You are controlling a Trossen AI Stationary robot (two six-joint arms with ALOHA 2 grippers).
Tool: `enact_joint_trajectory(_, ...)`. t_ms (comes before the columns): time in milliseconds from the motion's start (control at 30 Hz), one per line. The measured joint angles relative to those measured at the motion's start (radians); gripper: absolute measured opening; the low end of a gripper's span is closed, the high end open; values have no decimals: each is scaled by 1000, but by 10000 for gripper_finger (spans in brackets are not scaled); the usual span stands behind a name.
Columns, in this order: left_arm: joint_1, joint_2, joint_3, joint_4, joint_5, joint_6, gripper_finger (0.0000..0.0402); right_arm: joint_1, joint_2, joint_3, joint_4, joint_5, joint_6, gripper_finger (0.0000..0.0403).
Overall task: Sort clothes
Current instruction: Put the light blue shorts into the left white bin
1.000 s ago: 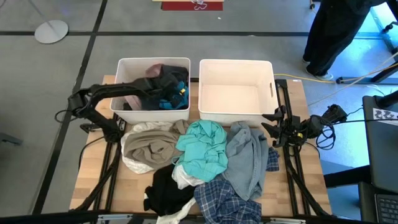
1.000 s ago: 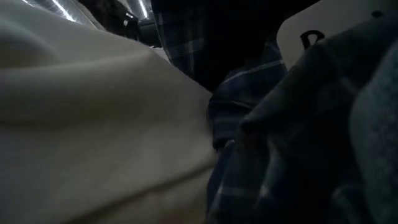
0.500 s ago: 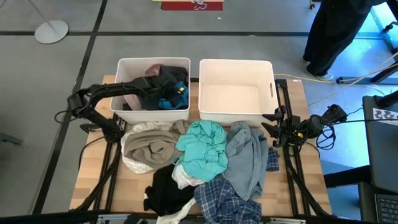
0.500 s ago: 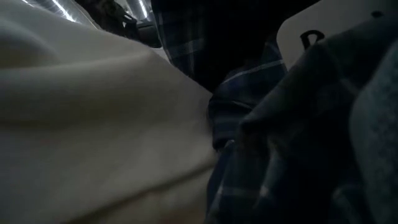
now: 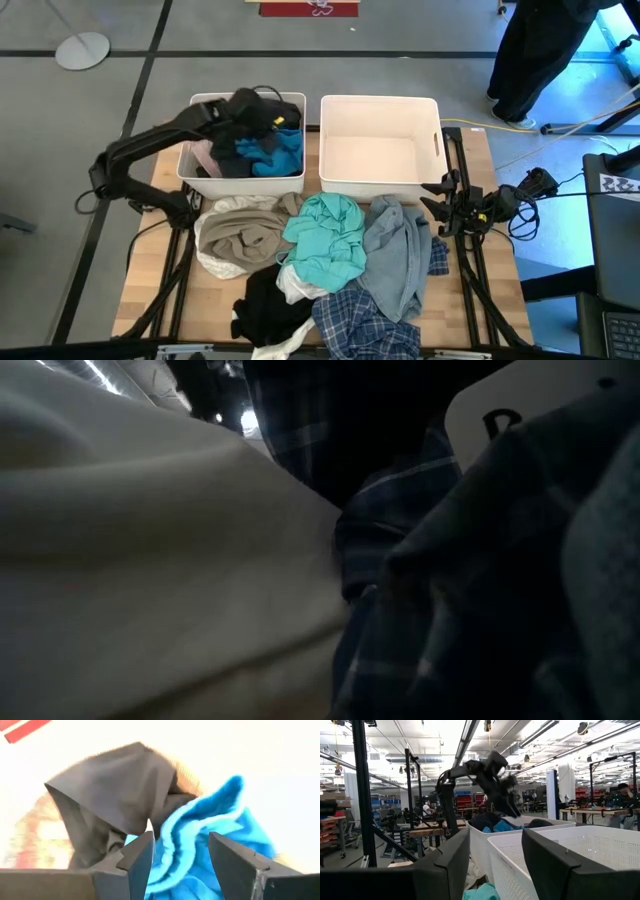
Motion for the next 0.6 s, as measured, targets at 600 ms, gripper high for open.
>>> enact_joint_trajectory(600, -584, -102, 24, -23, 14, -178, 182, 0, 0, 0, 1, 0, 4, 182)
